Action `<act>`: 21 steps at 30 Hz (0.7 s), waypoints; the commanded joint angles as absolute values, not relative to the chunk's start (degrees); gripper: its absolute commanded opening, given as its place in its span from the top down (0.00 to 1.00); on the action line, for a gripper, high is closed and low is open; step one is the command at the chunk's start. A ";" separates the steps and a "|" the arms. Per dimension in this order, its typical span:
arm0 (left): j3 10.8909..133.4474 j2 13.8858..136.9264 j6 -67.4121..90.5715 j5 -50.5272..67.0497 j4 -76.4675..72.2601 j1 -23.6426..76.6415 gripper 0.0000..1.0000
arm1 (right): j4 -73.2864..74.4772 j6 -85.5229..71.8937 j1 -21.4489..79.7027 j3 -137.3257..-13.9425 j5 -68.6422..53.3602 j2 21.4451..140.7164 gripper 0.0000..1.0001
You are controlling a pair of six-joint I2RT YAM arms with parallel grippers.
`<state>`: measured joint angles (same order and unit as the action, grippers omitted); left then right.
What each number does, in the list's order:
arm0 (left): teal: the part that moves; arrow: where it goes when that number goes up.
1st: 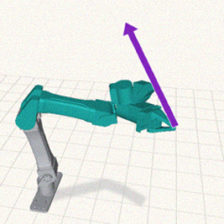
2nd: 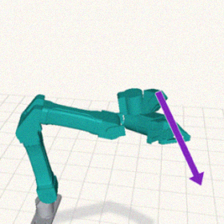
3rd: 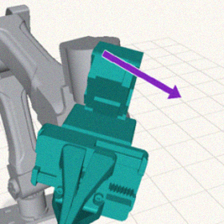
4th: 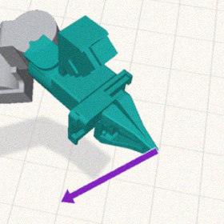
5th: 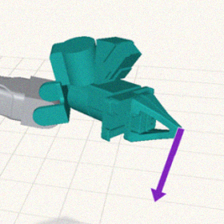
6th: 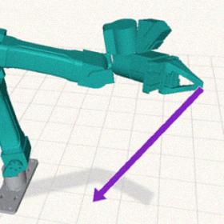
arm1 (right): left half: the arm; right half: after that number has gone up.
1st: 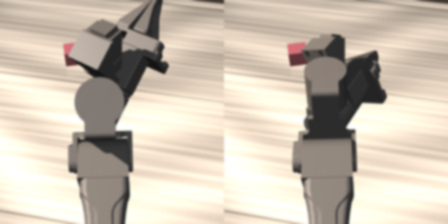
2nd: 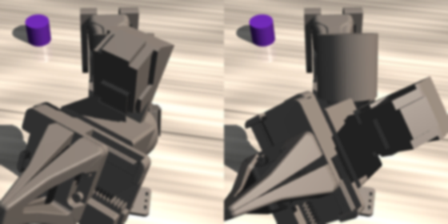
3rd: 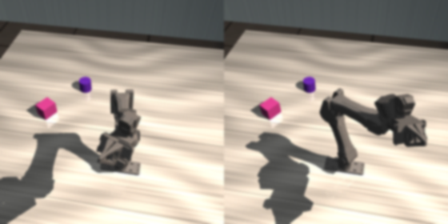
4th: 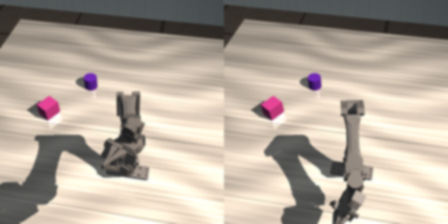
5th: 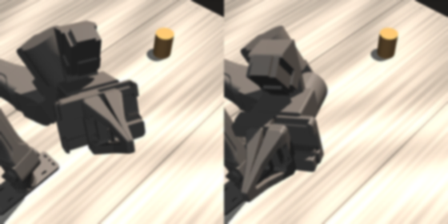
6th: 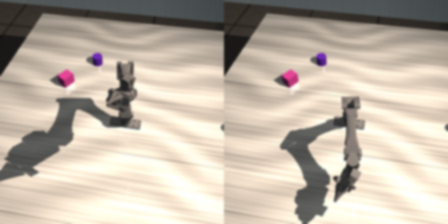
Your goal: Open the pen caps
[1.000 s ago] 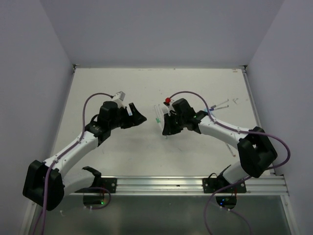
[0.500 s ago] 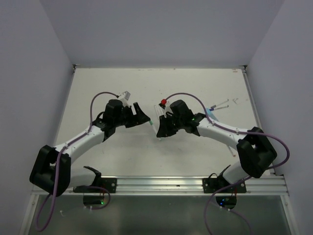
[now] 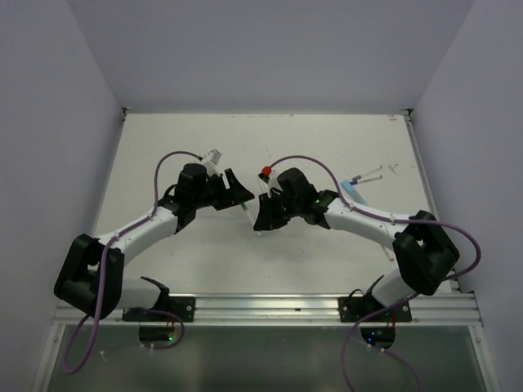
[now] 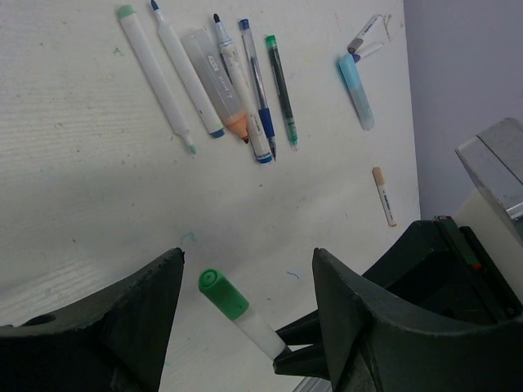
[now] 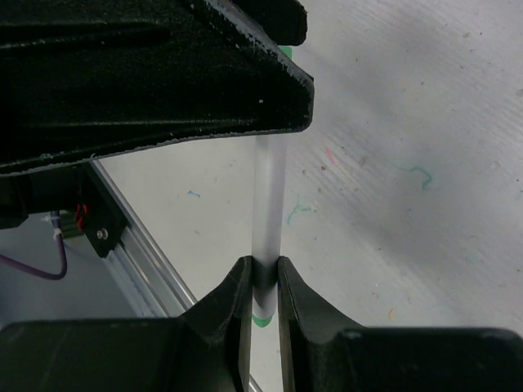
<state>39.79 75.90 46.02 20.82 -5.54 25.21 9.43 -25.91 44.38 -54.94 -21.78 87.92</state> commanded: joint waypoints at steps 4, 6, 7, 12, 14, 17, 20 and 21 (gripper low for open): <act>40.43 76.29 48.08 23.91 -10.55 25.49 0.34 | 7.30 -26.45 44.82 -57.57 -19.95 89.21 1.00; 40.34 76.29 48.34 24.34 -10.55 25.49 0.34 | 6.86 -26.63 44.82 -57.48 -19.95 89.30 1.00; 40.25 76.38 48.43 24.52 -10.63 25.49 0.35 | 6.59 -26.80 44.91 -57.31 -19.69 89.12 1.00; 39.55 77.08 49.48 26.19 -12.21 25.49 0.41 | 6.50 -26.72 45.00 -57.30 -18.72 88.51 1.00; 39.11 77.60 50.18 27.15 -13.00 25.40 0.44 | 6.42 -26.46 44.91 -57.48 -18.46 88.24 1.00; 39.02 78.31 50.62 27.77 -14.06 25.49 0.50 | 7.29 -25.93 45.00 -58.18 -18.11 88.15 1.00; 38.76 78.49 50.89 28.04 -14.76 25.49 0.53 | 7.38 -25.84 45.00 -58.18 -17.49 87.72 1.00; 38.76 78.49 50.89 28.12 -14.77 25.49 0.57 | 7.03 -25.84 44.91 -58.10 -17.40 87.63 1.00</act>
<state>39.40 78.37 49.28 25.28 -10.72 25.21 8.99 -26.13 44.69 -55.75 -19.09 88.99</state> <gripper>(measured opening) 0.466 0.177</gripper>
